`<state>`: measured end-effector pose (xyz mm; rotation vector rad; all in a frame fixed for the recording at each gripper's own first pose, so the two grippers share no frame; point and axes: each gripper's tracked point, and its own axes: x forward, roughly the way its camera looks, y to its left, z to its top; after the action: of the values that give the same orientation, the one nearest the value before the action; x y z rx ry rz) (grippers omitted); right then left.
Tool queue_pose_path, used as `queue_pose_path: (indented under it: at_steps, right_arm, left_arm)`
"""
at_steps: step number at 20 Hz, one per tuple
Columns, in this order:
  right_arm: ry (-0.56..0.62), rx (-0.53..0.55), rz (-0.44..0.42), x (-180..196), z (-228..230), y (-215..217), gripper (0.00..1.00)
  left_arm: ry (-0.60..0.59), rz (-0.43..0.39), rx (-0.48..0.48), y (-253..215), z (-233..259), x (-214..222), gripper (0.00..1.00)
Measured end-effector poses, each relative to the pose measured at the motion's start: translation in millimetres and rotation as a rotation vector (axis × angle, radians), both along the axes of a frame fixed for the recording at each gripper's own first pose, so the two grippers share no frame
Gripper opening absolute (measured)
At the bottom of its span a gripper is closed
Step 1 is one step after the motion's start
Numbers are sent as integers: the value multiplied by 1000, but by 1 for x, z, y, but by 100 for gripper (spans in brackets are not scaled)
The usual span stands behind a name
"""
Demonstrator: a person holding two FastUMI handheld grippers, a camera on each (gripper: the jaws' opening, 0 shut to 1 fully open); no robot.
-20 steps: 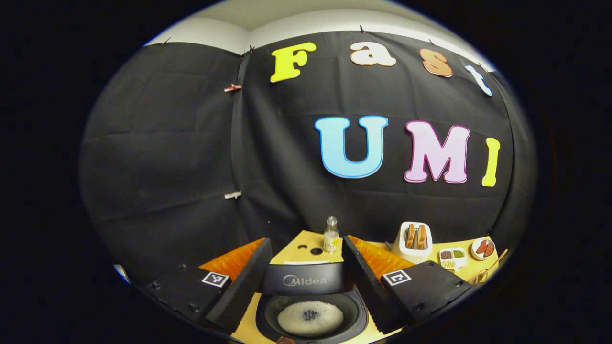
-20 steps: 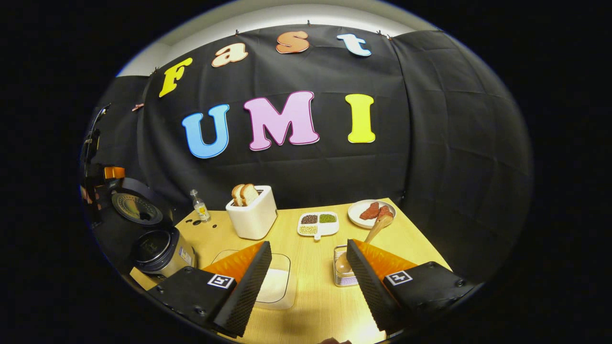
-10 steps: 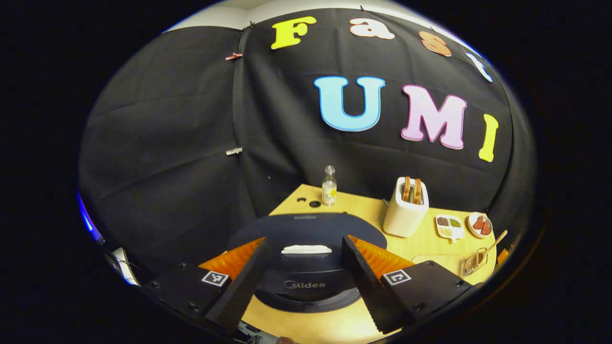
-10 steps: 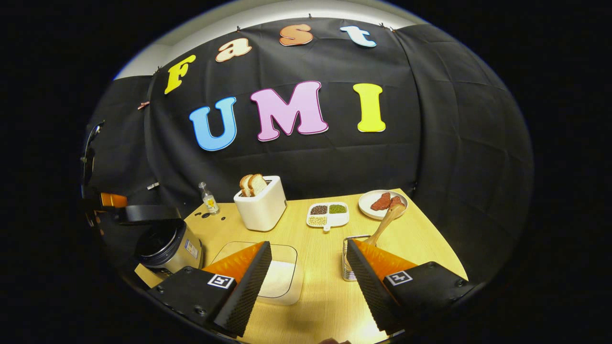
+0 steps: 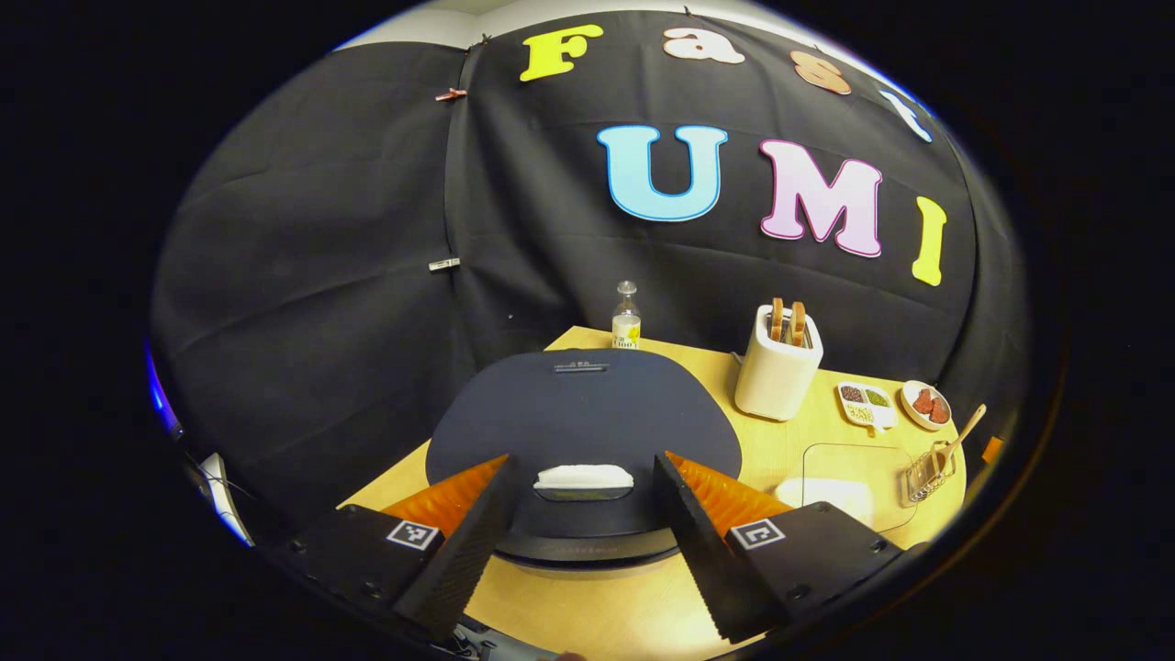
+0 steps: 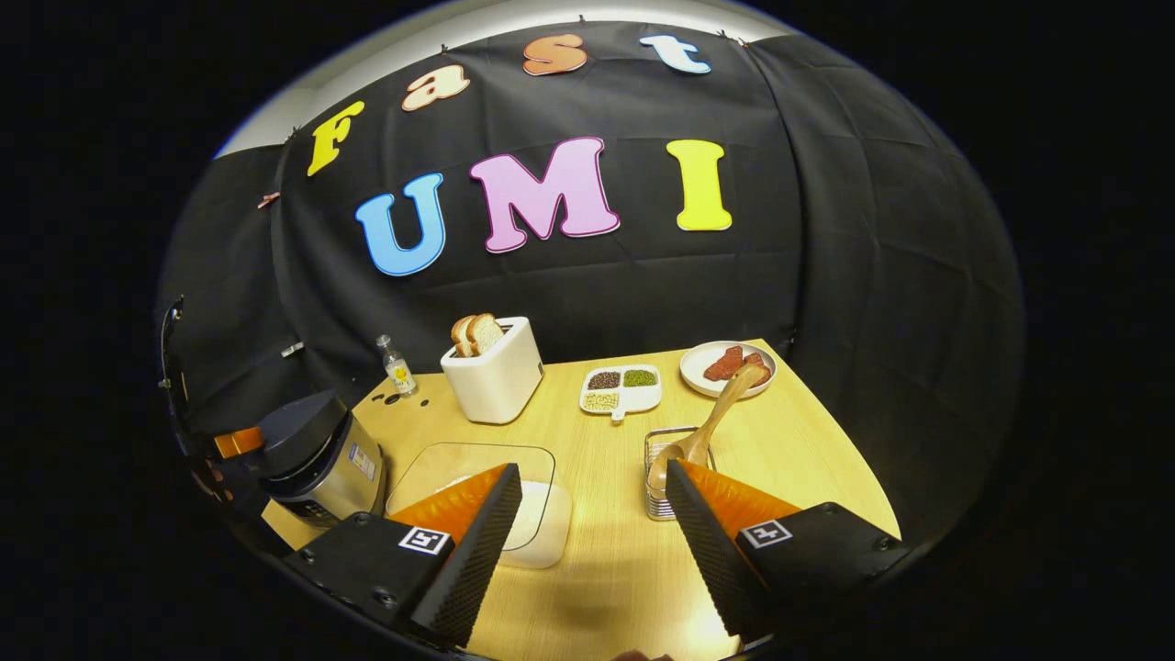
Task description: Close the left gripper, press the button to open the rice cooker; take a wooden spoon from the chopstick holder with the right hand, scoop a spoonful of rice and pour it into the rice cooker, then put the wooden spoon back into the chopstick holder.
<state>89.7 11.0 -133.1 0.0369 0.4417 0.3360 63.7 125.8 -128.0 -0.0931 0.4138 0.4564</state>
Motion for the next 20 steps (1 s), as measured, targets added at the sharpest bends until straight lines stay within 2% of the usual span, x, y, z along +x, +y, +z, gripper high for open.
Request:
queue_pose_path:
  at_steps: [2, 6, 11, 14, 15, 16, 20]
  right_arm:
    - [8, 6, 8, -1, -1, -4, 99]
    - [15, 21, 29, 0, -2, -12, 99]
    - [24, 37, 71, 2, -7, -19, 99]
    - [-20, 14, 79, 7, 8, -24, 99]
    - [-58, 14, 66, 8, 22, -26, 99]
    - [-105, 22, 52, 8, 39, -26, 99]
    - [-243, 30, -46, -2, 93, -29, 98]
  left_arm:
    - [34, 8, -12, -2, -17, -2, 100]
    - [40, 10, 6, -4, -21, -2, 100]
    - [-3, 11, 32, -3, -19, -2, 100]
    - [-7, 15, 7, -6, -17, -4, 99]
    - [-34, 2, 11, -10, -8, -3, 99]
    - [-70, -30, 26, -18, 7, -4, 96]
    - [-230, -169, 112, -59, 79, -10, 96]
